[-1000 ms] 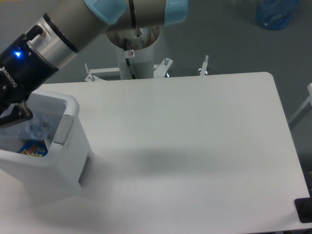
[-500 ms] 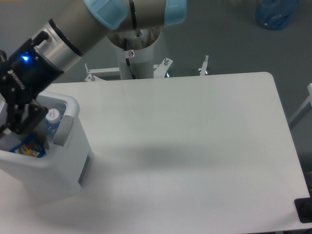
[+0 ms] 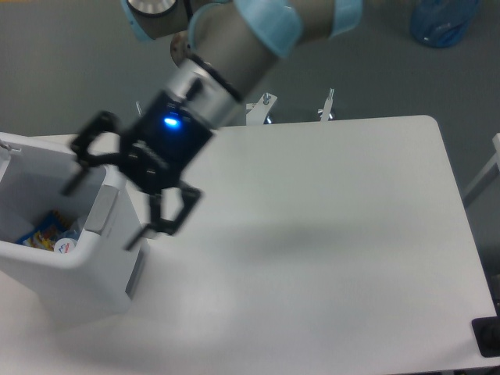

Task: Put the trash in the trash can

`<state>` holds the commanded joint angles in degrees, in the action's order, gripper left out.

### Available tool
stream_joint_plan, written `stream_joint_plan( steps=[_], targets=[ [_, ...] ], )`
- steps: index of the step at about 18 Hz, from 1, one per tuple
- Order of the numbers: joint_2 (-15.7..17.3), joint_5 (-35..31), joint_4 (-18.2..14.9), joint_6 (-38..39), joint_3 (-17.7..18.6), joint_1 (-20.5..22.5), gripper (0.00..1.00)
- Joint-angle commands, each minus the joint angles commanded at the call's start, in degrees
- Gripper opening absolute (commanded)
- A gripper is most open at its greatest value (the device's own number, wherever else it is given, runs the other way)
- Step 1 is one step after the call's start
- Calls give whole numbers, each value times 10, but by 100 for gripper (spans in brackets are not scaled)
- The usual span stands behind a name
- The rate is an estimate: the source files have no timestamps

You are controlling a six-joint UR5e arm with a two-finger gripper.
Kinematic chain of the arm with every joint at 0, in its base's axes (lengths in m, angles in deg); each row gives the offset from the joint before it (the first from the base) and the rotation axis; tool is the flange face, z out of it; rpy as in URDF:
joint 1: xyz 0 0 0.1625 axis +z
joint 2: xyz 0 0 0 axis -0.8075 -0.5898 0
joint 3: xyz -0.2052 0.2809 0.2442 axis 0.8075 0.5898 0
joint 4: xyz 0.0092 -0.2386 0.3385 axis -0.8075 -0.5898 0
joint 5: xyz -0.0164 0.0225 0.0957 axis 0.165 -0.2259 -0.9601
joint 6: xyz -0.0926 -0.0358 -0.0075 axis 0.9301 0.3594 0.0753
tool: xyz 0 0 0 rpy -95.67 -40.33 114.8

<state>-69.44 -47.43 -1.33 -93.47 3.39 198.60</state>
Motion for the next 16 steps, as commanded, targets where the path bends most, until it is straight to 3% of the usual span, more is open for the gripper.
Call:
stream_joint_plan(
  steps=[3, 5, 7, 12, 14, 16],
  targets=[
    [-1, 0, -2, -84, 33, 44, 100],
    [-9, -20, -3, -110, 34, 62, 100],
    [-20, -111, -3, -138, 29, 69, 100],
    [-77, -457, -6, -287, -1, 91, 100],
    [-98, -505, -9, -310, -11, 95, 100],
    [-111, -511, -10, -311, -16, 100, 100]
  ],
)
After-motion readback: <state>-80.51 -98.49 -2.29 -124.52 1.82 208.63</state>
